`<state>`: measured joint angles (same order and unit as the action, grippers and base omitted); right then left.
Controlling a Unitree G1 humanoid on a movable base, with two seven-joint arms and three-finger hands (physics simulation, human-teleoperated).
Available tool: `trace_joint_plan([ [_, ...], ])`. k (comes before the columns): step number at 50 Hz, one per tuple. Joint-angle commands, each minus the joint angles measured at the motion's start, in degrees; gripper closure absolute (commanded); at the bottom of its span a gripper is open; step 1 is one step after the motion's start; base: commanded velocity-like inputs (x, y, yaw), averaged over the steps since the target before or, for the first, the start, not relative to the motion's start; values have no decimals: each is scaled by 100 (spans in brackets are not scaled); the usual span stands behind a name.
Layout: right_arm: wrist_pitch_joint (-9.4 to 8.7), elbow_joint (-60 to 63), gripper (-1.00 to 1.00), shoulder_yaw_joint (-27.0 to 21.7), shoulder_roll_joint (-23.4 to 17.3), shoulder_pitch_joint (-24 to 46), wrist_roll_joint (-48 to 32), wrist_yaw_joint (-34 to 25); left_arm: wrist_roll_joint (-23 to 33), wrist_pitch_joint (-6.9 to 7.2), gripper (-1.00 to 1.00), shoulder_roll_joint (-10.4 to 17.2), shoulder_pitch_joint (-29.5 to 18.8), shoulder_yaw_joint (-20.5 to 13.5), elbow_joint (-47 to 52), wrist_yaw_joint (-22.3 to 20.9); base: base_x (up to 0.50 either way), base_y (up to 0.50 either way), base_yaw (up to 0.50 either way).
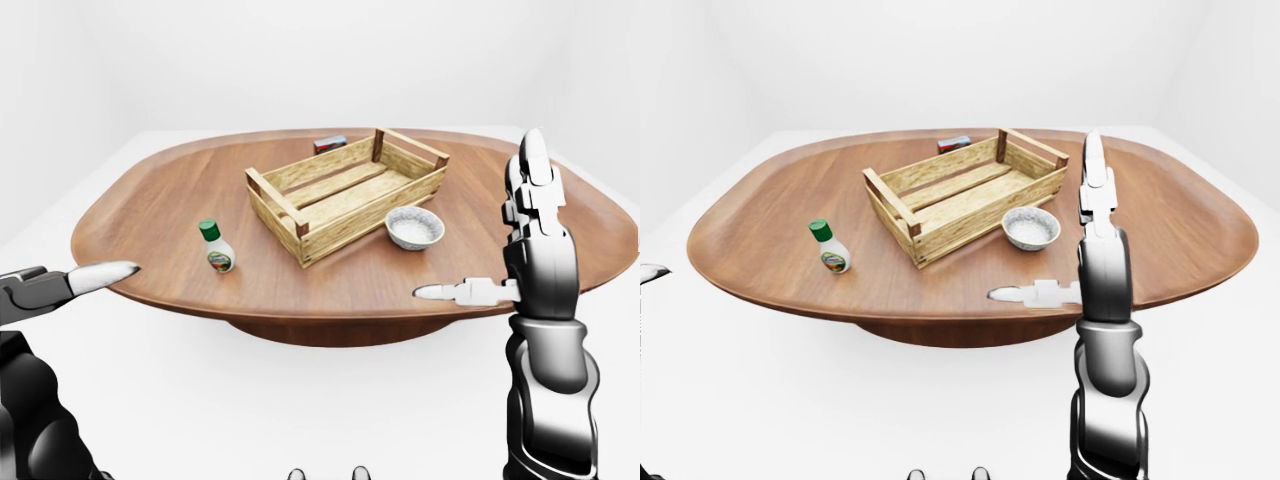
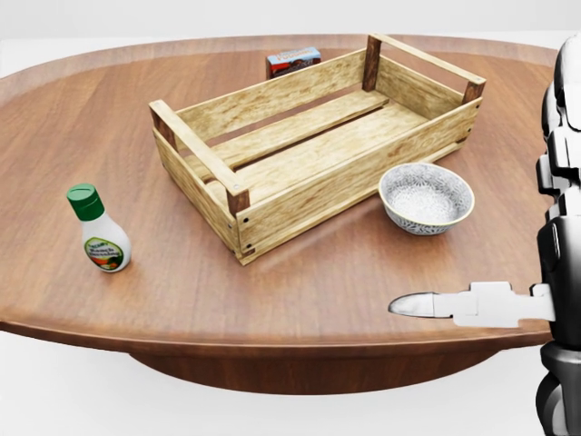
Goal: Pick up the salad dressing and put it in the tray.
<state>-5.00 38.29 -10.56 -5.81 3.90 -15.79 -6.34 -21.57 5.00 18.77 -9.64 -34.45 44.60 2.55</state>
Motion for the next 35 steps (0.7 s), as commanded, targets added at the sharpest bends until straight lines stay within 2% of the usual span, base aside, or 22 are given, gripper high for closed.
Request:
trace_joint_plan([
  [1, 0, -321, -100, 187, 25, 72, -370, -40, -77, 0, -100, 84, 1, -103, -20, 28, 33, 47, 0],
  [17, 0, -390, -100, 145, -2, 92, -691, -96, -27, 0, -100, 61, 33, -94, -105, -16, 33, 47, 0],
  [21, 0, -403, -100, 37, 105, 113, -292, -158, -6, 0, -100, 50, 38, -74, -130, -29, 33, 46, 0],
  [25, 0, -309, -100, 149, 188, 156, 565, -307, 39, 0, -100, 31, 53, -43, -189, -56, 50, 10, 0],
  [28, 0, -140, -100, 394, 176, 147, 406, -157, 59, 0, -100, 15, 61, -29, -199, -70, 50, 0, 0],
  [35, 0, -70, -100, 437, 189, 157, 639, -101, 111, 0, -100, -15, 84, 2, -262, -108, 50, 0, 0],
])
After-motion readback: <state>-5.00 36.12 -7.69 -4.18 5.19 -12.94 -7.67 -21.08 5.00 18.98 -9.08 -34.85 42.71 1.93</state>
